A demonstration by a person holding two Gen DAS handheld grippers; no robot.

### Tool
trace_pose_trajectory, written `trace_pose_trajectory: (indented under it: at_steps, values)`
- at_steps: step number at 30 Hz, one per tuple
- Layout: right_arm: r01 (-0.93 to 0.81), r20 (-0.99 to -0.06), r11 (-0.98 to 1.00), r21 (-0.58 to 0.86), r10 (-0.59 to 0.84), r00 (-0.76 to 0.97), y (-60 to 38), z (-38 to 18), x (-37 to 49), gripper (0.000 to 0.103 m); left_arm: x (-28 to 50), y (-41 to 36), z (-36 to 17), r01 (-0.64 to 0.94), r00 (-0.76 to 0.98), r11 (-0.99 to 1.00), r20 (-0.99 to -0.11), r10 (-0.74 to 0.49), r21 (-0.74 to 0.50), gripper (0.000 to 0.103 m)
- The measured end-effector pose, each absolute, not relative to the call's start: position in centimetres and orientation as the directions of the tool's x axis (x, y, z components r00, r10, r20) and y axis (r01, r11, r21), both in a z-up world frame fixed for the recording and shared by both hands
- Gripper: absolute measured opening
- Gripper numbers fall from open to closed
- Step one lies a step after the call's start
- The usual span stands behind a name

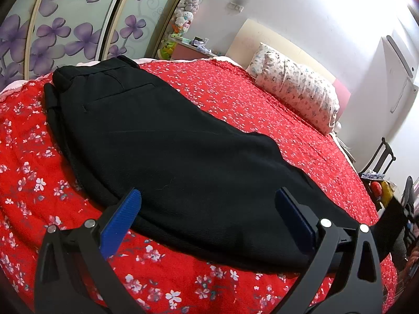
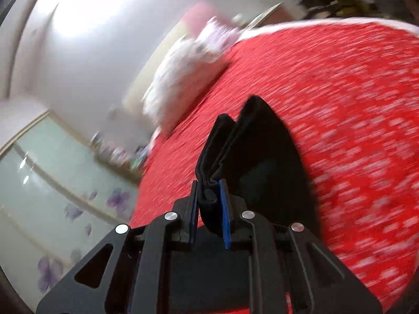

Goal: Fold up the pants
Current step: 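Lift the trouser leg end with the right gripper and fold it over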

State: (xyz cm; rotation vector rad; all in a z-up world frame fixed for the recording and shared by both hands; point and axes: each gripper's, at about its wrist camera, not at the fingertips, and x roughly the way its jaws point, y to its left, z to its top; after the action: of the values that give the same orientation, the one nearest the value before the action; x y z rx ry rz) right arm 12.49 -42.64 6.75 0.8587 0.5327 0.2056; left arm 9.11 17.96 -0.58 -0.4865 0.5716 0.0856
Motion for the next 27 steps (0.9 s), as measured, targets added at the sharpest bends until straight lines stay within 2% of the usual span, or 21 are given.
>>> trace_pose_trajectory:
  at_steps: [5,8,11,12,14,19,23,27]
  values:
    - [-0.062,-0.407,0.638,0.767,0.560,0.722,-32.8,5.2,15.8,0.016,9.1,18.0,-0.5,-0.209,0.841,0.882,-0.537,-0.058,-0.422,0.101]
    - [-0.081,-0.507,0.678,0.731,0.618,0.600,-26.4,2.1,17.0,0.016,9.1,18.0,-0.5,-0.209,0.842,0.882,-0.537,-0.058,-0.423,0.101]
    - [-0.033,-0.628,0.735,0.677,0.601,0.495,-22.6,-1.7,17.4,0.016,9.1,18.0,-0.5,-0.208,0.843,0.879,-0.535,-0.061,-0.429,0.101]
    - [-0.024,-0.638,0.738,0.675,0.599,0.483,-22.1,-2.4,17.3,0.016,9.1,18.0,-0.6,-0.208,0.843,0.878,-0.534,-0.063,-0.431,0.101]
    - [-0.017,-0.636,0.739,0.673,0.591,0.496,-21.8,-2.6,16.7,0.016,9.1,18.0,-0.6,-0.207,0.844,0.876,-0.533,-0.066,-0.435,0.101]
    - [-0.078,-0.555,0.689,0.721,0.641,0.531,-21.2,0.1,16.6,0.016,9.1,18.0,-0.5,-0.208,0.843,0.877,-0.533,-0.064,-0.434,0.101]
    - [-0.092,-0.582,0.699,0.709,0.654,0.483,-19.0,-0.4,17.7,0.016,9.0,17.9,-0.5,-0.205,0.845,0.874,-0.530,-0.069,-0.441,0.101]
    - [-0.103,-0.507,0.618,0.779,0.718,0.477,-17.2,0.1,17.9,0.016,9.1,17.9,-0.4,-0.205,0.845,0.874,-0.530,-0.069,-0.441,0.101]
